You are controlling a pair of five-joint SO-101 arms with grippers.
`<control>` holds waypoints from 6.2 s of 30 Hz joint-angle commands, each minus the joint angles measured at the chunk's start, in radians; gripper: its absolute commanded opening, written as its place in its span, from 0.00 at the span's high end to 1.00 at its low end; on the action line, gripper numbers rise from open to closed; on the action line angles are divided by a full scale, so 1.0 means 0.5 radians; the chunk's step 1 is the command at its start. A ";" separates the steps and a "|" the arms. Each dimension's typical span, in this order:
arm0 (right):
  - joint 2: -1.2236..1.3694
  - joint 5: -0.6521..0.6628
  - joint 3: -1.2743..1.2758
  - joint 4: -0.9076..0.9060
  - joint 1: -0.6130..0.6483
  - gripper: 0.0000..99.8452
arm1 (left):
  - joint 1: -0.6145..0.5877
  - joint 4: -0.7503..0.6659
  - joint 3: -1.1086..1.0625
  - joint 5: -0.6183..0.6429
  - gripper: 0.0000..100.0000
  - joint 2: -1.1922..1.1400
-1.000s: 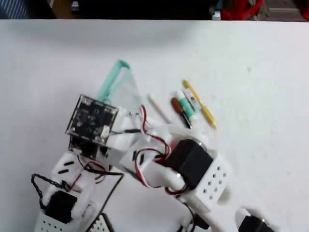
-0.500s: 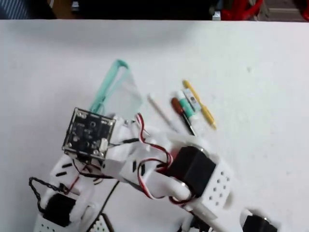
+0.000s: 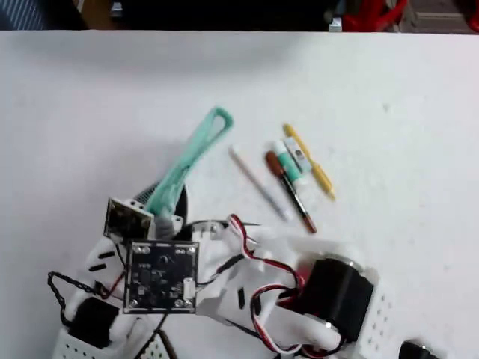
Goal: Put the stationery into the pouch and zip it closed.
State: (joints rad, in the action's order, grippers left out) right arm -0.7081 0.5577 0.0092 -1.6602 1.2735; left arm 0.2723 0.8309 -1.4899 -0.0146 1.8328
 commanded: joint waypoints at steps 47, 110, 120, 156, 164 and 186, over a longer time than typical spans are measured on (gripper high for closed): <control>0.753 -0.110 0.157 0.631 -2.484 0.98 | 0.066 0.451 0.476 0.000 0.98 -0.014; 1.812 0.242 -0.663 0.517 -2.665 0.98 | 0.204 0.279 0.184 0.012 0.98 -0.017; 1.125 0.227 -0.663 0.051 -2.368 0.98 | 0.204 0.285 0.184 0.009 0.98 -0.017; 0.002 -1.120 0.752 2.067 -1.306 0.98 | 0.204 0.285 0.181 0.006 0.98 -0.017; -0.078 -1.120 0.997 2.168 -1.293 0.98 | 0.201 0.282 0.181 0.006 0.98 -0.017; -0.407 -0.666 1.237 1.855 -1.162 0.89 | 0.201 0.279 0.181 0.006 0.98 -0.017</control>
State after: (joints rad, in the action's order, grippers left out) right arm -0.9183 0.2110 0.6322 -0.7196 0.7396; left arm 0.3690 0.9981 -1.4024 -0.0115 1.8174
